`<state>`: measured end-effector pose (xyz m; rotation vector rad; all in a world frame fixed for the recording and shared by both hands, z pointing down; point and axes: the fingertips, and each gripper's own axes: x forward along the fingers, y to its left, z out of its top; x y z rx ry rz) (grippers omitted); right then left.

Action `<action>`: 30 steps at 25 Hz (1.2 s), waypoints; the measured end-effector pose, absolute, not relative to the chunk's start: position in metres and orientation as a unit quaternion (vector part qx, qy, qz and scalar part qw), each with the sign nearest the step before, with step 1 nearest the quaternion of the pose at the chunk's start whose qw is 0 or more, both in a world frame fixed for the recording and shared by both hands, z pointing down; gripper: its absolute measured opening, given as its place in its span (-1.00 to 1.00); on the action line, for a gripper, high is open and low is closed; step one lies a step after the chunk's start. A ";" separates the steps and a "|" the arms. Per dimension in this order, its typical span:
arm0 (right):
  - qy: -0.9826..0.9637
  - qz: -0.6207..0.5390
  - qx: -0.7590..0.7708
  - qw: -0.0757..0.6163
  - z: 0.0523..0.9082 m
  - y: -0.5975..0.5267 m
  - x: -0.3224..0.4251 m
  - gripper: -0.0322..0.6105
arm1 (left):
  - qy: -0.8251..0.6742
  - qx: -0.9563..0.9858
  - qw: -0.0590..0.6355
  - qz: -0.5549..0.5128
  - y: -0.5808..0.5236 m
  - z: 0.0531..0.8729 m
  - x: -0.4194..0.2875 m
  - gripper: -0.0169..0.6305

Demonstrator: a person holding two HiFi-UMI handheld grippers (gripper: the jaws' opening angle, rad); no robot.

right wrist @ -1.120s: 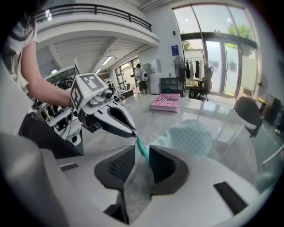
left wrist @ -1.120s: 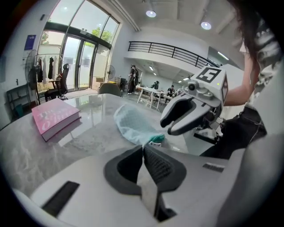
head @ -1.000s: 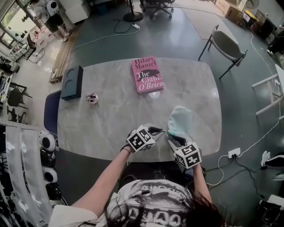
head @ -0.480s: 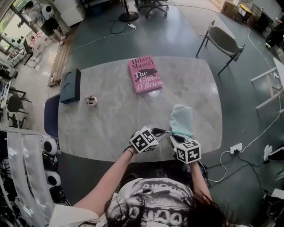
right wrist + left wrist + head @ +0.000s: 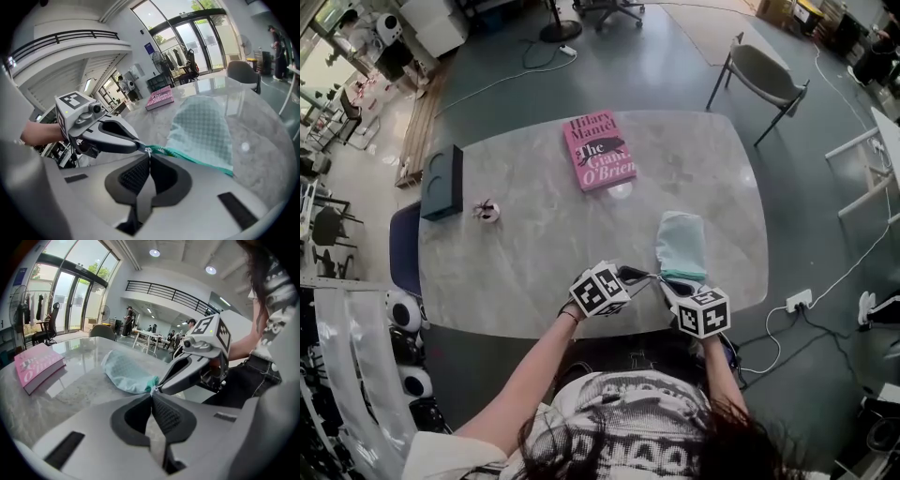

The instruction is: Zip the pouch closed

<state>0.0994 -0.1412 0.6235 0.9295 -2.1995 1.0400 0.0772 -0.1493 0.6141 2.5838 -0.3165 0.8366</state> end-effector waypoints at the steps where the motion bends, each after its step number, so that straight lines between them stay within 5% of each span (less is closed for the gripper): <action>1: -0.814 0.387 0.344 0.265 0.624 -0.140 0.100 -0.89 | -0.110 0.926 0.201 0.300 -0.148 0.614 0.078 -0.91; 30: -0.740 0.382 0.434 0.343 0.669 -0.144 0.192 -0.88 | -0.097 0.920 0.161 0.343 -0.159 0.617 0.044 -0.91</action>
